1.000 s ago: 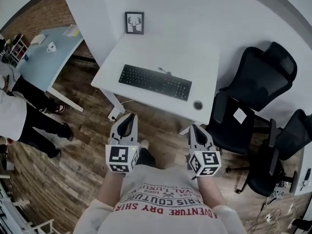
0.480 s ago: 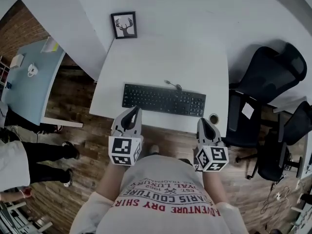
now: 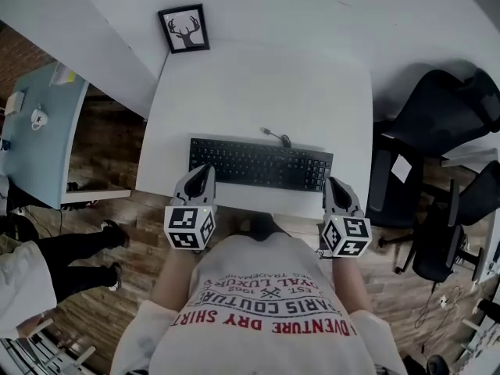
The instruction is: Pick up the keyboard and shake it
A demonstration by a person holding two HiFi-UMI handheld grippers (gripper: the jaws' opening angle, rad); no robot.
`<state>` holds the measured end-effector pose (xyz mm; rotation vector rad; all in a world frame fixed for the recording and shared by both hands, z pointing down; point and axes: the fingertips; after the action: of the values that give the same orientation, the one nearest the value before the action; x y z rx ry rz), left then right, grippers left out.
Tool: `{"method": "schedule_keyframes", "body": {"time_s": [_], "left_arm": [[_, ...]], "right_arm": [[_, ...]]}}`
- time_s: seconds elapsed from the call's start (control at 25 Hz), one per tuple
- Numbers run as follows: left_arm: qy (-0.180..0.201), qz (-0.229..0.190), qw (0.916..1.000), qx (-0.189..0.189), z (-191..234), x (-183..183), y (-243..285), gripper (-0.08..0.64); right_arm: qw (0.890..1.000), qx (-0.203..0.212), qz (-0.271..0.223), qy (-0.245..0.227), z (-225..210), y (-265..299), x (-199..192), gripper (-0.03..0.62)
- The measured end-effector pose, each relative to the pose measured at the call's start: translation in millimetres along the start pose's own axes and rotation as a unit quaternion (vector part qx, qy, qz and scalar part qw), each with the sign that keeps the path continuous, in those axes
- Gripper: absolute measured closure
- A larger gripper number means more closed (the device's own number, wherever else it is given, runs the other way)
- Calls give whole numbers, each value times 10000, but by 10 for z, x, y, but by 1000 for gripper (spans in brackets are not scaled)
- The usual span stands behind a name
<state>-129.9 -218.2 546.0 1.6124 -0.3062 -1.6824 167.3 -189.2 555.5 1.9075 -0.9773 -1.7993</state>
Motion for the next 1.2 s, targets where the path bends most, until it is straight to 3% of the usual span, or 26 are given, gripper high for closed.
{"method": "schedule_keyframes", "body": {"time_s": [0.08,0.28,0.32,0.36,0.4,0.48,0.6,0.76,0.92,1.2], "left_arm": [[-67,136,9998,103,80,-47,93,525],[-635,180,9972,358,365,-104,323,525],[-703,189,9966,384,427,-117,371,525],[-751,246,9962,376,488,-145,424,523],[-791,360,9957,321,544,-192,480,499],[-864,707,9937,105,642,-324,599,354],[-988,1141,9884,-158,816,-492,765,251],[-1119,1618,9784,-636,948,-647,934,222],[-1149,2013,9651,-1220,931,-729,1023,221],[-925,2432,9529,-1557,900,-760,1132,224]], "right_arm": [[9997,111,217,44,-76,130,-53,565],[9964,425,717,164,-243,445,-190,561],[9957,458,794,127,-283,517,-218,508],[9949,513,863,80,-316,591,-249,403],[9942,576,903,36,-343,655,-279,376],[9936,662,916,-11,-407,740,-322,340],[9911,775,1056,232,-531,840,-402,313],[9776,1299,1411,866,-577,975,-546,305],[9592,1901,1729,1181,-510,1091,-647,305],[9522,2008,2036,1071,-548,1145,-689,305]]}}
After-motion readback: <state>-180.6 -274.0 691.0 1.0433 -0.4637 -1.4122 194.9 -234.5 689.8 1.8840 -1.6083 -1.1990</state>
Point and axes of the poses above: the fingertips, and each gripper's own axes: y forward along the fingers, z to its left, x out of its top, and after that the axes turned 12 degrees about z, right-handed
